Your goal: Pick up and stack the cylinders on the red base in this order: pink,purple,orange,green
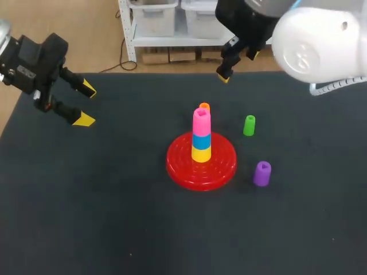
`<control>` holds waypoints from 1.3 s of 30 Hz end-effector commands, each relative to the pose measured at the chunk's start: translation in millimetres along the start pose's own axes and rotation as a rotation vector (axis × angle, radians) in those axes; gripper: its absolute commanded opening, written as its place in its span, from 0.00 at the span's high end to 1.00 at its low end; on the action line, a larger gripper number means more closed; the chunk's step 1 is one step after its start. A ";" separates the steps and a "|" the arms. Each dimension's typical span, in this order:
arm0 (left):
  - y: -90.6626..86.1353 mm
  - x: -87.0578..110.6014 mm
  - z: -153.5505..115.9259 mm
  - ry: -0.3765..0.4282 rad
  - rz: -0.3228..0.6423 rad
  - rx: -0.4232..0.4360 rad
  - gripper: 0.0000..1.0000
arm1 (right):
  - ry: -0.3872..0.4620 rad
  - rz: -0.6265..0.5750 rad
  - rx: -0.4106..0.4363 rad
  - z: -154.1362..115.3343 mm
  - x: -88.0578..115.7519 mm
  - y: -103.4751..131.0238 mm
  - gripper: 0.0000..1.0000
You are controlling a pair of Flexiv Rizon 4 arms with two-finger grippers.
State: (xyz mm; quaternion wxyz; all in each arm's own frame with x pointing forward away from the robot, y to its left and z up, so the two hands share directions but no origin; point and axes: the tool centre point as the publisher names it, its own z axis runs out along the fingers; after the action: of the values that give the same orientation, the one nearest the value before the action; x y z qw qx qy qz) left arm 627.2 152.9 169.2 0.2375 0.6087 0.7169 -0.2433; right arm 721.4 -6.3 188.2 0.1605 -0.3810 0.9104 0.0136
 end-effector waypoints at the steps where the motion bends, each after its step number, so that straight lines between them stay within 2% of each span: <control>1: -0.3 0.9 0.2 -0.002 0.002 -0.002 0.00 | 0.053 0.001 -0.015 21.5 -18.8 -13.5 0.00; 7: -0.3 0.9 0.2 -0.002 0.002 -0.002 0.00 | 0.087 0.008 -0.018 29.7 -6.5 -15.0 0.00; 9: -0.3 0.9 0.2 -0.002 0.002 -0.002 0.00 | 0.083 0.011 -0.026 27.1 5.6 -11.1 0.00; 13: -0.3 0.9 0.2 -0.002 0.002 -0.002 0.00 | 0.016 0.008 -0.053 14.1 28.8 2.4 0.00; 19: -0.3 0.9 0.2 -0.002 0.002 -0.002 0.00 | -0.028 -0.008 -0.031 5.4 72.3 26.4 0.00; 23: -0.3 0.9 0.2 -0.002 0.002 -0.002 0.00 | 0.008 0.010 -0.021 17.4 102.8 41.4 0.00; 29: -0.3 0.9 0.2 -0.002 0.002 -0.002 0.00 | 0.036 0.038 -0.035 38.2 137.2 57.7 0.00; 34: -0.3 0.9 0.2 -0.002 0.002 -0.002 0.00 | 0.044 0.042 -0.050 55.5 156.5 68.0 0.00; 39: -0.3 0.9 0.2 -0.002 0.002 -0.002 0.00 | 0.091 0.050 -0.076 71.3 170.1 74.2 0.00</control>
State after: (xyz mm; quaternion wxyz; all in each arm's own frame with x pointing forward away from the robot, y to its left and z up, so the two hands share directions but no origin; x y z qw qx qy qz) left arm 627.2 153.0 169.2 0.2376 0.6087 0.7168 -0.2433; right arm 580.2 -57.5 69.8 0.0612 -0.3651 0.9288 0.0173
